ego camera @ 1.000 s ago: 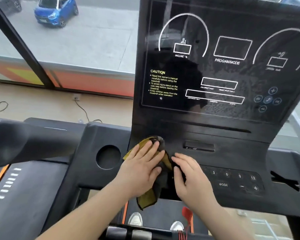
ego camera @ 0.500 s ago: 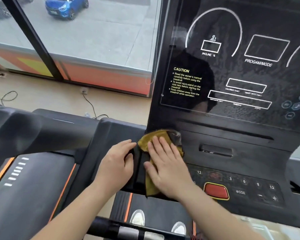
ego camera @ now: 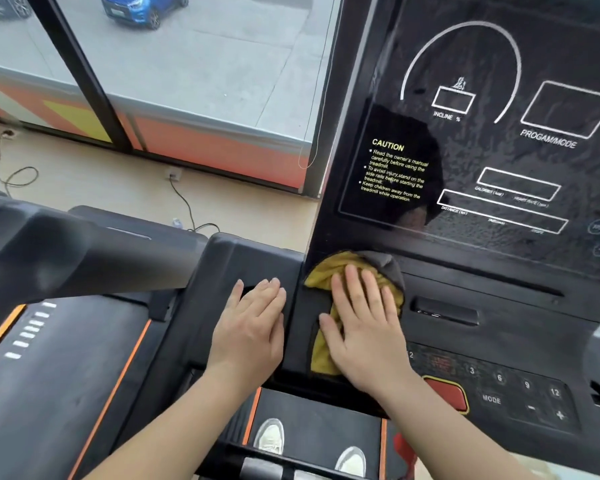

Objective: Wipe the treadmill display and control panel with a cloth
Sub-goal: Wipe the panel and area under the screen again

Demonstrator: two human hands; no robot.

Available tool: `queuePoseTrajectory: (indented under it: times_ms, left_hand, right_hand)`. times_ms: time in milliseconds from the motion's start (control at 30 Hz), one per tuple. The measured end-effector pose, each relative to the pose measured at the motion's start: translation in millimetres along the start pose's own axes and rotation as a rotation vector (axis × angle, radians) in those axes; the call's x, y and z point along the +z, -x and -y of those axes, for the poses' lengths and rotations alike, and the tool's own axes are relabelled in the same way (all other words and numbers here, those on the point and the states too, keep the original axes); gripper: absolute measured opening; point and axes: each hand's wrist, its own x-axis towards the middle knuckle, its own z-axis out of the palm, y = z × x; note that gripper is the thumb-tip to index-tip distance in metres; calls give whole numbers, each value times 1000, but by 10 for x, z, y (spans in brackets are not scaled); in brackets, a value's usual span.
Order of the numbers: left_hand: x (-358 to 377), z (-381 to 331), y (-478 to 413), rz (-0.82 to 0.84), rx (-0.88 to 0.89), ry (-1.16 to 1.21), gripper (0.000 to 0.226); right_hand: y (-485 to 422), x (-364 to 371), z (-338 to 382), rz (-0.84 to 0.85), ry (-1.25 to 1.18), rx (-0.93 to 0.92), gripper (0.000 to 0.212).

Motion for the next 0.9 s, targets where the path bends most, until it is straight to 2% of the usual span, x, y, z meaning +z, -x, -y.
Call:
queuePoseTrajectory:
  times_ms: [100, 267, 333, 367, 433, 533, 567, 633, 700, 767, 833, 900]
  left_hand:
    - [-1, 16, -6, 12, 1, 27, 43]
    - [11, 16, 17, 25, -37, 135, 46]
    - [-3, 28, 4, 14, -75, 185, 46]
    - [-16, 33, -6, 12, -93, 202, 45]
    - [-53, 18, -15, 30, -109, 216, 47]
    - [-103, -60, -1, 40, -104, 230, 50]
    - [-125, -90, 0, 30, -117, 247, 52]
    - [-166, -136, -32, -2, -156, 290, 56]
    - [-217, -175, -98, -26, -192, 316, 57]
    - [-253, -231, -170, -32, -199, 325, 56]
    - [-256, -315, -220, -31, -192, 343, 53]
    - [-245, -363, -222, -37, -213, 358, 52]
  right_hand:
    - [-40, 55, 153, -35, -51, 59, 69]
    - [223, 42, 108, 79, -38, -331, 64]
    - [126, -11, -96, 60, 16, -389, 65]
    - [51, -46, -191, 25, 54, -356, 65]
    - [-65, -111, -266, -45, 107, -180, 64]
    - [-53, 1, 33, -94, 10, 8, 63]
    - [-24, 50, 177, -76, -37, -10, 63]
    - [20, 122, 349, -26, -67, -160, 62]
    - [31, 73, 316, 19, -41, -315, 63]
    - [32, 4, 153, 29, -10, -360, 65]
    - [92, -19, -14, 6, -5, -225, 66]
    - [173, -19, -94, -18, -9, 0, 66]
